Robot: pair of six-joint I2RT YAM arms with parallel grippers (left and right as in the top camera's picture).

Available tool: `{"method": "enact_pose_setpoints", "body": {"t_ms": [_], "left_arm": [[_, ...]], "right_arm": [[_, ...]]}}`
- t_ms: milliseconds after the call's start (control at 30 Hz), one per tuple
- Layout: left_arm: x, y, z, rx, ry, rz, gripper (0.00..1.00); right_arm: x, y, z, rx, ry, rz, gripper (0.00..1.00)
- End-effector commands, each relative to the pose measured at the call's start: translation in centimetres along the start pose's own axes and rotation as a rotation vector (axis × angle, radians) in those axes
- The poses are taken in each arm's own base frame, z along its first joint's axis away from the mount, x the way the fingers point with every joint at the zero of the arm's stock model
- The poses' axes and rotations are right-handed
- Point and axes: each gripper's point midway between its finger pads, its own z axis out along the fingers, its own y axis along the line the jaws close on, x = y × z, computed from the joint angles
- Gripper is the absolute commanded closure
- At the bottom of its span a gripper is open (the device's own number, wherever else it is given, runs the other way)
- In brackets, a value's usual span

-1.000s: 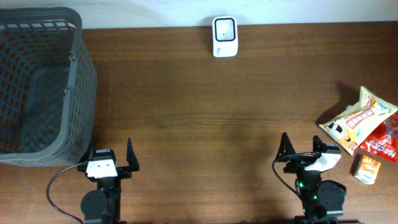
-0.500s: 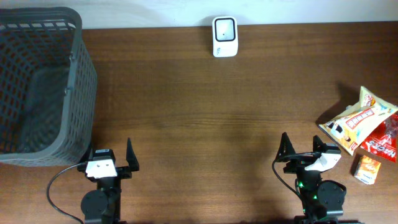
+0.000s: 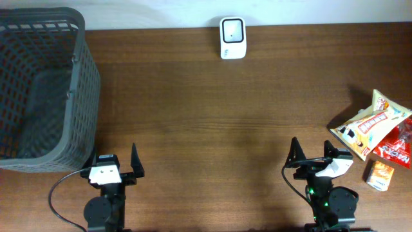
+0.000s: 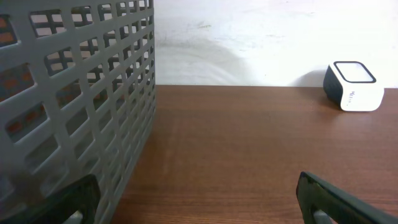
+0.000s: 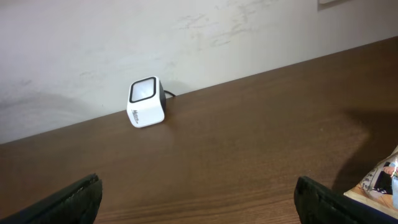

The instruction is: Scan the item barcode

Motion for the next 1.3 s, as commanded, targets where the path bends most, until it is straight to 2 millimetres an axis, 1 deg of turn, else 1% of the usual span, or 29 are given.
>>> {"method": "enact_pose_setpoints", "body": {"t_ms": [0, 1133, 1200, 1267], "left_arm": [[0.14, -0.05, 0.01, 0.005, -0.003, -0.011, 0.01], [0.14, -0.05, 0.01, 0.005, -0.003, -0.011, 0.01], [0.14, -0.05, 0.01, 0.005, -0.003, -0.011, 0.01], [0.14, -0.05, 0.01, 0.006, -0.003, -0.011, 0.01]], "right_arm": [[0.32, -0.04, 0.02, 0.001, 0.006, 0.0, 0.02], [0.28, -0.07, 0.0, 0.004, 0.004, -0.001, 0.02], [0.31, -0.06, 0.0, 0.003, 0.005, -0.033, 0.02], [0.35, 0.04, 0.0, -0.004, 0.007, -0.127, 0.02]]}}
